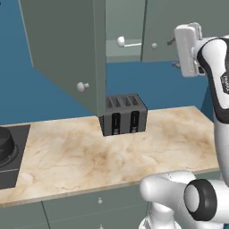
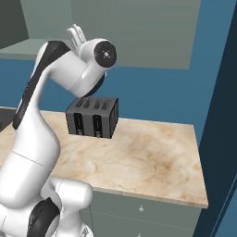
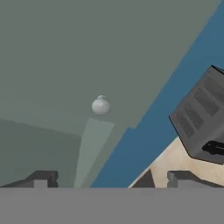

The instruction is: Open the cabinet and move the ladle to the pot. Then close the cabinet.

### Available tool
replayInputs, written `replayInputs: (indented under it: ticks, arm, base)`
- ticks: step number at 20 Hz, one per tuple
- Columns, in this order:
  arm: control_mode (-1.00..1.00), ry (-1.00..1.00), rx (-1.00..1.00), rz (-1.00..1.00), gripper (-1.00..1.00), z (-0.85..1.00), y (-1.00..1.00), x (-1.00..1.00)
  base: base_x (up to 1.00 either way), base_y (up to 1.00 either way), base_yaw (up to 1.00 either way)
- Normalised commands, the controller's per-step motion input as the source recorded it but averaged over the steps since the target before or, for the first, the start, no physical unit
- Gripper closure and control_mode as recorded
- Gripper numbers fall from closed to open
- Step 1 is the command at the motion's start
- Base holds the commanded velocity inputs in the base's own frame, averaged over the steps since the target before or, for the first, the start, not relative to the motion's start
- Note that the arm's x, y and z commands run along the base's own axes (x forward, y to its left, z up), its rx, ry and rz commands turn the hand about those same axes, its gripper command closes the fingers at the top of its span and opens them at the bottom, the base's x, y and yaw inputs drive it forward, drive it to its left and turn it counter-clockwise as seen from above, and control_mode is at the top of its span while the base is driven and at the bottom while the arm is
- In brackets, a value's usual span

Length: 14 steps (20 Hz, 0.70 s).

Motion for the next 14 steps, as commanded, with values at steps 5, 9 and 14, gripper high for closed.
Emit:
replayInputs:
  ticks: [5,9,14]
  arm:
    - [-1.00,0.24,0.15,-0.06,-1.00,-0.15,-0.09,0.37]
    - [-1.00,0.15,0.17,-0.01,-1.00,-0.05,0.00,0.27]
    - [-1.00,0.01,0.12,0.00,-1.00,0.00,0.00,0.08]
  base:
    - [0.00,0.00,0.00]
    - [0.00,0.00,0.00]
    - [0.00,0.00,0.00]
